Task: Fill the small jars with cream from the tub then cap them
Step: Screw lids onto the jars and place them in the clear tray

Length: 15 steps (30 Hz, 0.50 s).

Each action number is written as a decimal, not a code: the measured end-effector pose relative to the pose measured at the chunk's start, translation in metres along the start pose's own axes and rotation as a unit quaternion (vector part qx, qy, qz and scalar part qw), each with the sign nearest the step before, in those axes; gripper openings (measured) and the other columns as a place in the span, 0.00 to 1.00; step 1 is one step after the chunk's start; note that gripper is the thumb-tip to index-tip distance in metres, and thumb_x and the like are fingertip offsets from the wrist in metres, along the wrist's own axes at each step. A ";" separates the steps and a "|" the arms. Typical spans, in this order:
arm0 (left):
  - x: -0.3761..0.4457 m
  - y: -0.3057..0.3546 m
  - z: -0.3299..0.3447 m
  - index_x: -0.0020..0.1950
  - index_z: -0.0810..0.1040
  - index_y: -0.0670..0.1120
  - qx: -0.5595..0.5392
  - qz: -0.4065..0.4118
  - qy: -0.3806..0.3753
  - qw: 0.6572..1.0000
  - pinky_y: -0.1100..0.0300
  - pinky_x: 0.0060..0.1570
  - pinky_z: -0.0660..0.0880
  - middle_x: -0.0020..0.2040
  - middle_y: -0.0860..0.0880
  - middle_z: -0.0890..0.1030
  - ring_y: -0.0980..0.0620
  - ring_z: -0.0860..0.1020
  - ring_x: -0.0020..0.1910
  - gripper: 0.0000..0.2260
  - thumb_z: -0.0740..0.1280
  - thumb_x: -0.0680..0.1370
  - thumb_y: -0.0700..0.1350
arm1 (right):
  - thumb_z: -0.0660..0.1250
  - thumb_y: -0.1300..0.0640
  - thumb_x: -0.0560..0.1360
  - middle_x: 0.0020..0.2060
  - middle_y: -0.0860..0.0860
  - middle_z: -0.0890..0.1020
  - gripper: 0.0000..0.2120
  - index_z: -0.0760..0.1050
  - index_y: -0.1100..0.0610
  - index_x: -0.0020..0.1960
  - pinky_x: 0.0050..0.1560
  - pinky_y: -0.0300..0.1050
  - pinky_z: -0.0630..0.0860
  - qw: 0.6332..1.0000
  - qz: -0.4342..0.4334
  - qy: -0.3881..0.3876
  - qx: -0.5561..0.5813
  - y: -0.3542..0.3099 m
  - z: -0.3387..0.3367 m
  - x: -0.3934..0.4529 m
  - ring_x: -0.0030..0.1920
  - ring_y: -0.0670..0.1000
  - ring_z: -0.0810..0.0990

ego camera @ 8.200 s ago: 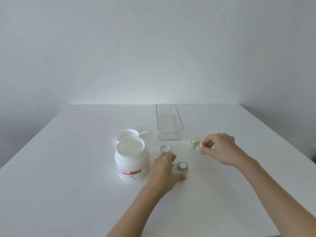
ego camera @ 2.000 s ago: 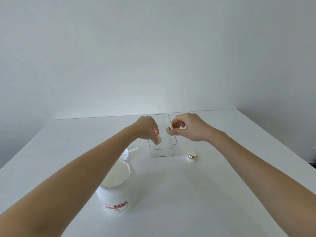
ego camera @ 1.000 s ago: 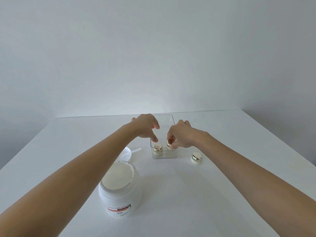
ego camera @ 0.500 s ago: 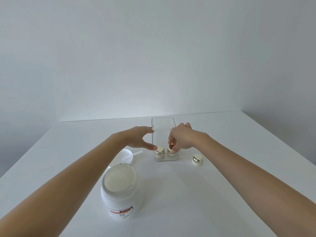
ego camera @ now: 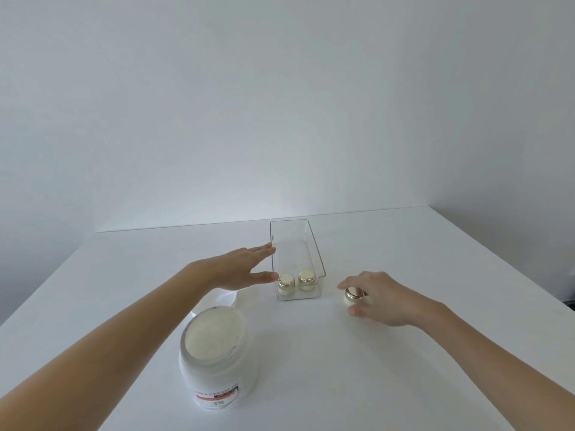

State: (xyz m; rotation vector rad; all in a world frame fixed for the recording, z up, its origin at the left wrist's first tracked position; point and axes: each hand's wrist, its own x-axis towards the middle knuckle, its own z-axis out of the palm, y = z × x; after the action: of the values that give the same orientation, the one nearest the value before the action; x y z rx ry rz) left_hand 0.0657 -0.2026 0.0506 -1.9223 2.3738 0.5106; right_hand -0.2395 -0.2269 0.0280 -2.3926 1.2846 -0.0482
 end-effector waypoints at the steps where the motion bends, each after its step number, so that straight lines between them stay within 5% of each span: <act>1: 0.000 0.000 0.001 0.81 0.48 0.51 -0.004 0.000 0.002 1.000 0.52 0.77 0.52 0.82 0.55 0.47 0.50 0.53 0.80 0.35 0.56 0.80 0.63 | 0.67 0.53 0.76 0.55 0.48 0.73 0.20 0.70 0.45 0.66 0.58 0.44 0.72 1.000 -0.003 -0.002 -0.007 0.001 0.003 -0.001 0.55 0.49 0.74; 6: 0.002 0.000 0.002 0.81 0.51 0.51 -0.017 0.002 0.017 1.000 0.54 0.76 0.54 0.82 0.55 0.50 0.51 0.56 0.79 0.35 0.58 0.80 0.63 | 0.64 0.57 0.76 0.45 0.47 0.77 0.10 0.76 0.49 0.56 0.40 0.33 0.71 0.999 -0.025 0.041 0.011 0.003 -0.005 0.004 0.39 0.43 0.74; 12: 0.005 0.001 0.002 0.81 0.54 0.50 -0.018 0.007 0.028 0.999 0.54 0.74 0.58 0.81 0.55 0.53 0.49 0.62 0.77 0.35 0.60 0.79 0.64 | 0.72 0.55 0.72 0.39 0.45 0.79 0.08 0.76 0.53 0.49 0.38 0.32 0.71 0.973 -0.040 0.187 0.131 -0.021 -0.035 0.044 0.37 0.44 0.75; 15: 0.006 0.003 0.001 0.80 0.55 0.50 -0.014 0.008 0.036 0.999 0.54 0.74 0.58 0.81 0.55 0.54 0.49 0.61 0.77 0.35 0.61 0.79 0.64 | 0.73 0.54 0.70 0.38 0.45 0.81 0.08 0.78 0.54 0.47 0.45 0.36 0.72 0.969 -0.060 0.194 0.141 -0.038 -0.037 0.067 0.43 0.42 0.77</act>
State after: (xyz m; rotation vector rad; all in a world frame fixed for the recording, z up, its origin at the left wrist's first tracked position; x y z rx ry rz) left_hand 0.0615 -0.2078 0.0484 -1.9678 2.4406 0.4869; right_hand -0.1789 -0.2753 0.0649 -2.2737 1.1936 -0.7165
